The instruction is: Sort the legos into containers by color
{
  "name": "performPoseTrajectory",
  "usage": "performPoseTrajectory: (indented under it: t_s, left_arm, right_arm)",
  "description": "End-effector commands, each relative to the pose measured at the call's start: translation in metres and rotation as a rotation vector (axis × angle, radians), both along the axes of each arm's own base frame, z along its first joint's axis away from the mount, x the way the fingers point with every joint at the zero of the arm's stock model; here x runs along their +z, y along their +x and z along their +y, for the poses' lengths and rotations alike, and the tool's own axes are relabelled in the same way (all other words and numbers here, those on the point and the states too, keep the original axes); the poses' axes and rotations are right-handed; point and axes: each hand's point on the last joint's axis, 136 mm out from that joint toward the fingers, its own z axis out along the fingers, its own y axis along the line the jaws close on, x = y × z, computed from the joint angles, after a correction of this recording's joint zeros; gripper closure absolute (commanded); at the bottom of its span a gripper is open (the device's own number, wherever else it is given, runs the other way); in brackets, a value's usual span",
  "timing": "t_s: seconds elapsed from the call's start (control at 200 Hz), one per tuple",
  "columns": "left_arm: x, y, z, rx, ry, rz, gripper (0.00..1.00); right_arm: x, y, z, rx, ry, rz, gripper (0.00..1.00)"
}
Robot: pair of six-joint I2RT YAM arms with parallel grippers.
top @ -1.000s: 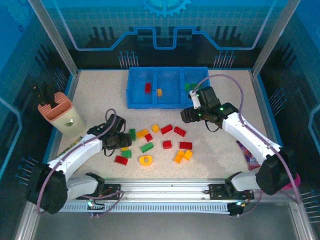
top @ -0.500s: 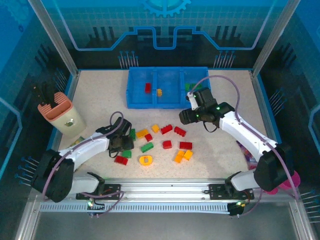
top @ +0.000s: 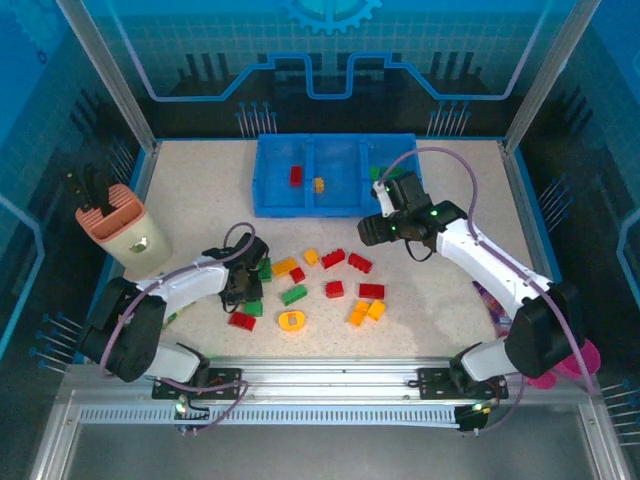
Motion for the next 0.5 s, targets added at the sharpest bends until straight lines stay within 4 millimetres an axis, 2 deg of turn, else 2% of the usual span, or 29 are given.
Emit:
performPoseTrajectory:
  t_s: [0.0, 0.1, 0.19, 0.34, 0.495]
  left_arm:
    - [0.008, 0.013, -0.014, -0.027, -0.043, -0.029, 0.75]
    - [0.037, 0.036, -0.021, -0.059, -0.053, -0.103, 0.76]
    - [0.073, 0.066, -0.038, -0.099, -0.094, -0.198, 0.77]
    - [0.131, 0.128, -0.081, -0.213, -0.148, -0.368, 0.78]
    - [0.17, 0.199, -0.128, -0.32, -0.181, -0.503, 0.78]
  right_arm:
    - [0.003, 0.002, 0.005, 0.011, -0.015, -0.006, 0.23]
    - [0.003, 0.001, 0.004, 0.011, -0.016, -0.006, 0.23]
    - [0.001, -0.002, 0.001, 0.006, -0.022, -0.003, 0.23]
    - [-0.004, -0.009, -0.01, -0.021, -0.045, 0.001, 0.22]
    - [-0.014, -0.015, -0.024, -0.054, -0.076, 0.022, 0.22]
